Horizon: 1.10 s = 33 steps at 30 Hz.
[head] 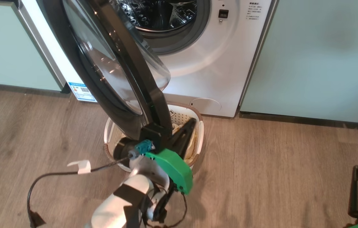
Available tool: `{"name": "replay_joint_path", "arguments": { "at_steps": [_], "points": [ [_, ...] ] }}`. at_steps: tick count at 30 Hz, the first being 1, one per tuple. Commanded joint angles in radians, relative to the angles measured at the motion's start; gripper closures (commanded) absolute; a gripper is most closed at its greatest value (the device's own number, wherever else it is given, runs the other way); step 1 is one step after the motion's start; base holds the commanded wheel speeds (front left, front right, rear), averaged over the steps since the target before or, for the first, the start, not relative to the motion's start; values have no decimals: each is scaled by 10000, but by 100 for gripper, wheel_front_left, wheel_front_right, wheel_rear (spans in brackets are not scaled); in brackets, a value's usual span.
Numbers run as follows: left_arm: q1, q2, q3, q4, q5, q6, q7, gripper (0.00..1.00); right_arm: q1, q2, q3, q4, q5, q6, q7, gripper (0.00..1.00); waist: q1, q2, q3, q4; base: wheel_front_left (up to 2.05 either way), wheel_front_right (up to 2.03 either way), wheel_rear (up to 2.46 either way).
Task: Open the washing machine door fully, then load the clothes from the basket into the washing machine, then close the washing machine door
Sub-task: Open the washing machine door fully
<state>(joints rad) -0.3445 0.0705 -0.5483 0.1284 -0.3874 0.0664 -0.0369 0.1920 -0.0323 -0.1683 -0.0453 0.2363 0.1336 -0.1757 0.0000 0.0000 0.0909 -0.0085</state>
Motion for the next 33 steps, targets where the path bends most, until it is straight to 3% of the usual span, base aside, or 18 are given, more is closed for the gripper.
{"name": "replay_joint_path", "arguments": {
  "at_steps": [1, 15, 33],
  "points": [
    [-661, -45, 474, -118, -56, 139, -170, 100, -453, -179, 190, -273, -27, -29, 0, 0, 0, 0, -3, -12, 0, 0, 0],
    [-1126, -24, 939, 1079, -239, 445, -768, 100, -448, -179, 250, -148, 84, -29, -35, 0, 0, 0, 4, 18, 0, 0, 0],
    [-384, 153, 1065, 437, -389, 944, -904, 100, -339, -179, 122, -261, 137, -29, -3, 0, 0, 0, 22, 501, 0, 0, 0]
  ]
}}
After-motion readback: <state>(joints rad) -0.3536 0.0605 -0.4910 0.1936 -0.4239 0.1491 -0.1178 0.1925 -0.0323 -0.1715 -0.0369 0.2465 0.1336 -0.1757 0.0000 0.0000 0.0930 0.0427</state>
